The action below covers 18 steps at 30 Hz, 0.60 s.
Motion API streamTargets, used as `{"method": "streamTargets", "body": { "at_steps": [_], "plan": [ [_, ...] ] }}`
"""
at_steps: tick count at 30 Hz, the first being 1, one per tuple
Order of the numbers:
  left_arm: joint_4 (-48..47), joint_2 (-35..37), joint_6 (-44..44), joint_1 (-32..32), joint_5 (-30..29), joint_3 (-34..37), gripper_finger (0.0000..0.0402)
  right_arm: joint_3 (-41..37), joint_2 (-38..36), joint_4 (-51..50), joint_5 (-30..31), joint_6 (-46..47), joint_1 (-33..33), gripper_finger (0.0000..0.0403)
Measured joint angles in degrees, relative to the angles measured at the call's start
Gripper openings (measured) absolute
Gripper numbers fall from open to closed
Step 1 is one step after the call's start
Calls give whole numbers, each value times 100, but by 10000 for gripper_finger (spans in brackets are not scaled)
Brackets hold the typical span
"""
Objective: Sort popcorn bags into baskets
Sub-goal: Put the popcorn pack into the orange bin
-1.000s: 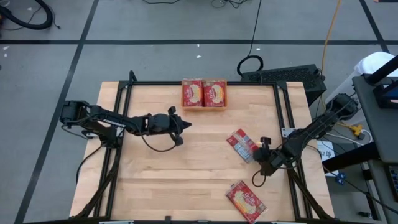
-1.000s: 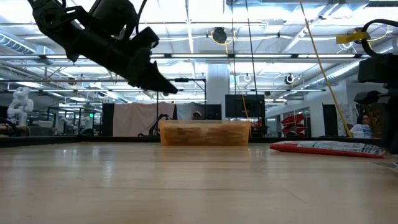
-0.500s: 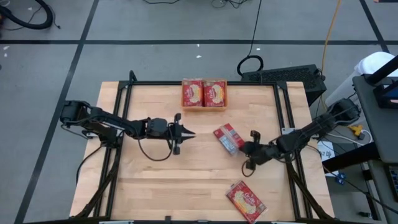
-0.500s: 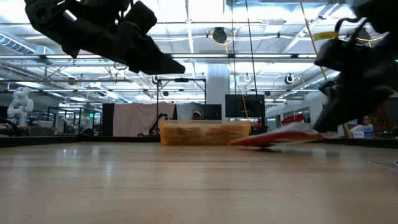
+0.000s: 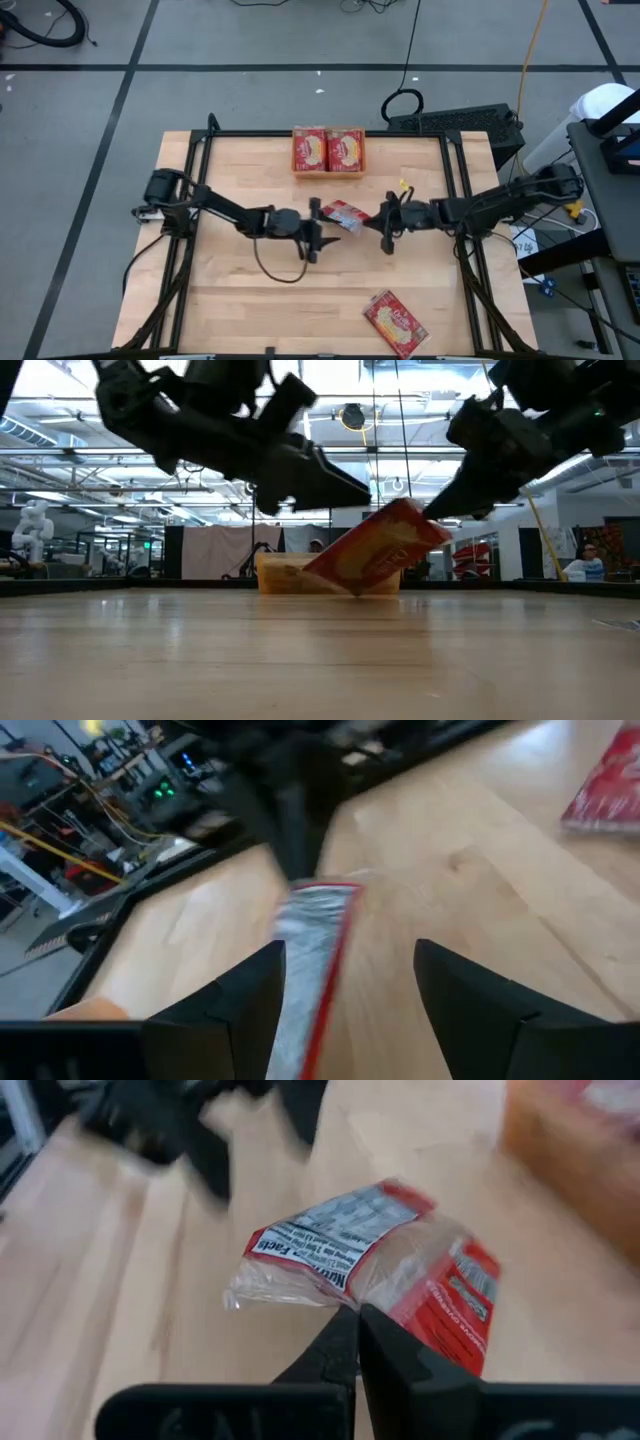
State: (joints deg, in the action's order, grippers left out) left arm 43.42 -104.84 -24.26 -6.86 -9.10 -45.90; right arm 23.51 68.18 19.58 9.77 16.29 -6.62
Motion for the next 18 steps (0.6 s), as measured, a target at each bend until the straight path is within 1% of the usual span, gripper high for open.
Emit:
{"method": "streamTargets", "body": {
  "at_steps": [4,7,8,9,11,13,16,17,18],
  "plan": [
    [-409,-398,-8,95,-67,-522,224,0,0,171,-359,-118,405,0],
    [-902,-570,120,222,-621,-822,219,2,0,314,-561,-212,627,0],
    [-1065,-581,165,290,-661,-860,212,2,0,344,-617,-219,687,0],
    [-1216,-580,194,350,-660,-903,199,2,0,378,-722,-217,761,0],
    [-1315,-581,305,468,-643,-970,159,4,0,384,-955,-216,868,0],
    [-1379,-545,382,566,-585,-1001,107,4,0,411,-1135,-249,956,0],
    [-1401,-439,406,705,-359,-1006,30,6,-8,453,-1144,-492,993,1],
    [-1432,-398,453,748,-299,-1006,20,7,-16,470,-1110,-607,1009,3],
    [-1474,-353,516,790,-285,-1005,19,7,-32,502,-1024,-720,1030,7]
  ]
}}
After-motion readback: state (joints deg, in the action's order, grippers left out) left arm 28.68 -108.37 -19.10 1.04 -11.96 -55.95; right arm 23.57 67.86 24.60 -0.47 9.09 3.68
